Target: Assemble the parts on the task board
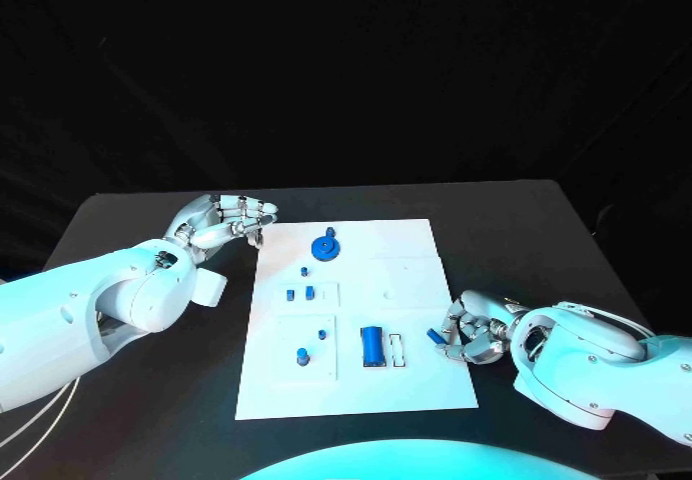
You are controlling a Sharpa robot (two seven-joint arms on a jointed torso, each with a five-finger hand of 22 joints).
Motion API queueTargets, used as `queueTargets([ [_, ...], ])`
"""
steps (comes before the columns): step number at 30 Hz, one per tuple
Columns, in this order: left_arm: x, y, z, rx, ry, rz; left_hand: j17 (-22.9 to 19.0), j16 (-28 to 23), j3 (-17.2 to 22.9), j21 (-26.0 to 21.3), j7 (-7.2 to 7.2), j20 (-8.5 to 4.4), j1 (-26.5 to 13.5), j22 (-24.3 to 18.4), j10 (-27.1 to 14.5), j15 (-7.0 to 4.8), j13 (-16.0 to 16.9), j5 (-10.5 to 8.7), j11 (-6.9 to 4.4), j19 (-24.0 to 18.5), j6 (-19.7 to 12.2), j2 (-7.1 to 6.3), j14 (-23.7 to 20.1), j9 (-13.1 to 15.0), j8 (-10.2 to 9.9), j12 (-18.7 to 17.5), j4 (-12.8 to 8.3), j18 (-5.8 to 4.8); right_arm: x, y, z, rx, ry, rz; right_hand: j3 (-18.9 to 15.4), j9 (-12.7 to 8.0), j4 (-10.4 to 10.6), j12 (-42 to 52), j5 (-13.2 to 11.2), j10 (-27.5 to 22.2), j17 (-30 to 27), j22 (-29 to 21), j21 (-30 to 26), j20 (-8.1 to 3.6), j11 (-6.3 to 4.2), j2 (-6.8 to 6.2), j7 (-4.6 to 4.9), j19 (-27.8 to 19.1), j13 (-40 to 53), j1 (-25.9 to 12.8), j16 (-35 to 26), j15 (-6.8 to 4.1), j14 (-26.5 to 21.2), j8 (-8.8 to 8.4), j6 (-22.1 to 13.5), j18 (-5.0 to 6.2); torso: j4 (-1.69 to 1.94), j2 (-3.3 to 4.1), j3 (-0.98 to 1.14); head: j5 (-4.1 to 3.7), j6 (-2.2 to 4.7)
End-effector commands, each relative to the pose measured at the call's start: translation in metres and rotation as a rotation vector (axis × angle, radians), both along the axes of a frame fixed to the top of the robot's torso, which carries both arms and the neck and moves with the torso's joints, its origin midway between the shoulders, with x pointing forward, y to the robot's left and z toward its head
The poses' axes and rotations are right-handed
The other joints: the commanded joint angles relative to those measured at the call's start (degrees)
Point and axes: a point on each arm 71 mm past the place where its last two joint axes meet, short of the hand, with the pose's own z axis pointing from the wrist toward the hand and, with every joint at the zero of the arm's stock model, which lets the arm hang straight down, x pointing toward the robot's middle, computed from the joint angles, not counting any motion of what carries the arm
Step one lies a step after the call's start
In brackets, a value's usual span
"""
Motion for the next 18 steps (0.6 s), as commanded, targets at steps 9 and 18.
queueTargets([
  [9,-0.001,-0.003,0.001,-0.013,-0.004,-0.011,-0.1,0.0,0.3,-0.4,0.36,-0.01,0.1,-0.1,-0.5,-0.07,-0.1,0.19,-0.14,-0.2,0.0,0.49,-0.4,-0.1,0.3,0.2,0.1,0.9,0.0,0.014,0.001,0.168,0.114,-0.109,10.1,1.5,-8.8,-0.3,0.8,4.4,15.1,15.1,0.3,-0.08,-0.07,-0.27,0.13,6.1,13.2,-2.7,0.3,-0.11,6.0,0.67,-0.3,-0.82,0.06,-0.04,-0.1,-0.12,-0.42],
  [18,-0.001,-0.003,0.001,-0.013,-0.003,-0.012,-0.1,0.0,0.3,-0.3,0.35,-0.03,0.2,-0.1,-0.5,-0.08,-0.1,0.2,-0.15,-0.2,0.0,0.56,-0.4,-0.1,0.3,0.3,0.0,0.9,0.003,0.03,-0.006,0.199,0.155,-0.104,10.6,1.8,-9.0,-0.4,0.8,4.4,15.1,15.1,0.3,-0.03,0.0,-0.91,0.2,6.1,13.2,-5.0,0.3,-0.05,6.0,0.8,-0.5,-0.82,-0.01,-0.01,-0.06,-0.16,-0.55],
])
